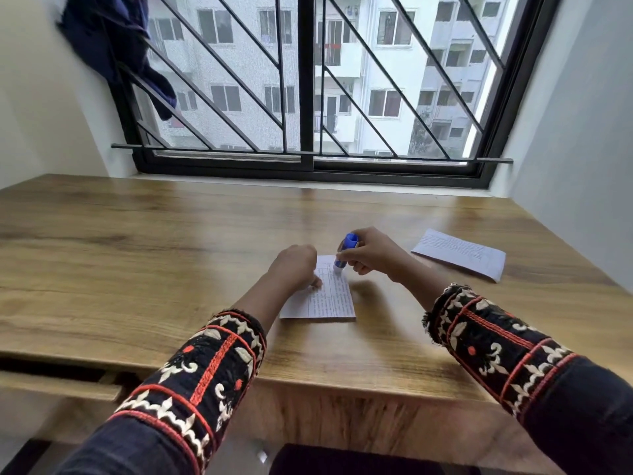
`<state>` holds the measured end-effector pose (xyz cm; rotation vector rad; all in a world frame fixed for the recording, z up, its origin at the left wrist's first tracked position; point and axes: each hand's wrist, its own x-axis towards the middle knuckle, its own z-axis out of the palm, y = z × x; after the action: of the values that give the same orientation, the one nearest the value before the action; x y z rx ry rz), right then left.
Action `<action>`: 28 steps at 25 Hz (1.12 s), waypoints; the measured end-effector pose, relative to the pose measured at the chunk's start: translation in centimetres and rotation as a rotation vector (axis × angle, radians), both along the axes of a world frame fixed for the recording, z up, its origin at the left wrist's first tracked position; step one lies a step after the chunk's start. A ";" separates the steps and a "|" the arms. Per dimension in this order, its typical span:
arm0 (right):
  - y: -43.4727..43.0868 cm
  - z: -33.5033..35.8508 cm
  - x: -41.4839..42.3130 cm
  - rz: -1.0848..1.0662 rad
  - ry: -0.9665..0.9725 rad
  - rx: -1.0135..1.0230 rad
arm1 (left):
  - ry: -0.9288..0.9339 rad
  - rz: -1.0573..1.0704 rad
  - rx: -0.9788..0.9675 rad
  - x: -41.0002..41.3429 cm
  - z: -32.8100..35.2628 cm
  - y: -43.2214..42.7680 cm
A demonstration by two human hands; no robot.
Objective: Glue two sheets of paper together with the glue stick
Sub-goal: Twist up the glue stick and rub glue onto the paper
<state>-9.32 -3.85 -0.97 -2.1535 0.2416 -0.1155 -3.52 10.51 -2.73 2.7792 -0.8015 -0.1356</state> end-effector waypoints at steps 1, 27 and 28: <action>0.0 0.0 -0.2 0.003 0.001 -0.011 | -0.001 -0.001 0.002 0.0 0.0 0.0; 1.7 0.1 -7.3 0.101 0.027 -0.027 | -0.028 -0.018 0.042 -0.4 0.3 -0.2; 1.7 0.2 -7.5 0.104 0.028 -0.023 | -0.029 -0.016 0.043 -0.4 0.4 -0.2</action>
<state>-16.84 -2.18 -0.82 -2.1866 0.1453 -0.0283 -3.93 10.35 -2.38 2.8216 -0.8381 -0.1176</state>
